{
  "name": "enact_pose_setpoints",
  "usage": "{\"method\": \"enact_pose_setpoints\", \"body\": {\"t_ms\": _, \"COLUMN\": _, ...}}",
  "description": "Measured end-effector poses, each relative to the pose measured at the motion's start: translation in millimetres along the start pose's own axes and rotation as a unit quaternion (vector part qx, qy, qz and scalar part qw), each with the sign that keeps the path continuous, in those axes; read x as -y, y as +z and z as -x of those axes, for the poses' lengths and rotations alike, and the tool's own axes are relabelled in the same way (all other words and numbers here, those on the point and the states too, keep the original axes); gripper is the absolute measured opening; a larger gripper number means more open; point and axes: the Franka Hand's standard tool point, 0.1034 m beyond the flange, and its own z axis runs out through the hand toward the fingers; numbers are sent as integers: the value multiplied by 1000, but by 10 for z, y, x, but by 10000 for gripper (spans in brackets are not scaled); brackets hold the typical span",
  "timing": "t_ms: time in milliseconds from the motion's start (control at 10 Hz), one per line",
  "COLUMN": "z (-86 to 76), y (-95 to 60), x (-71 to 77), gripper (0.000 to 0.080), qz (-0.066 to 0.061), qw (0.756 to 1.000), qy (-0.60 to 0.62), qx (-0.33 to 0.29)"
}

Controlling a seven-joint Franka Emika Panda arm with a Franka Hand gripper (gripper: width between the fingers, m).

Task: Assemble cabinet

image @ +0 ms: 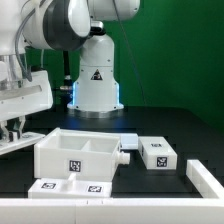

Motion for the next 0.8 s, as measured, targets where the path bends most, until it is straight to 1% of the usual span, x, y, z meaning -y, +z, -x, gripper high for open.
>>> {"method": "enact_pose_setpoints", "body": {"t_ms": 100, "z": -8, "y": 4, "x": 5, "gripper": 64, "qz": 0, "qw": 1000, "qy": 1, "qx": 0}}
{"method": "enact_pose_setpoints", "body": {"t_ms": 200, "z": -67, "y": 51, "x": 20, "gripper": 64, "qz": 2, "qw": 1000, "qy": 10, "qx": 0}}
{"method": "enact_pose_setpoints", "body": {"t_ms": 300, "z": -107, "y": 155, "x": 35, "gripper": 64, "qz": 4, "qw": 1000, "qy": 7, "qx": 2}}
{"method": "enact_pose_setpoints", "body": {"t_ms": 400, "z": -94, "y": 236, "x": 43, "gripper": 64, "qz": 5, "qw": 1000, "qy": 7, "qx": 4}}
{"method": "enact_pose_setpoints", "body": {"t_ms": 500, "z": -90, "y": 246, "x": 36, "gripper": 64, "qz": 7, "qw": 1000, "qy": 7, "qx": 5}}
{"method": "enact_pose_setpoints", "body": {"t_ms": 800, "z": -82, "y": 249, "x": 38, "gripper": 65, "qz": 7, "qw": 1000, "qy": 8, "qx": 5}}
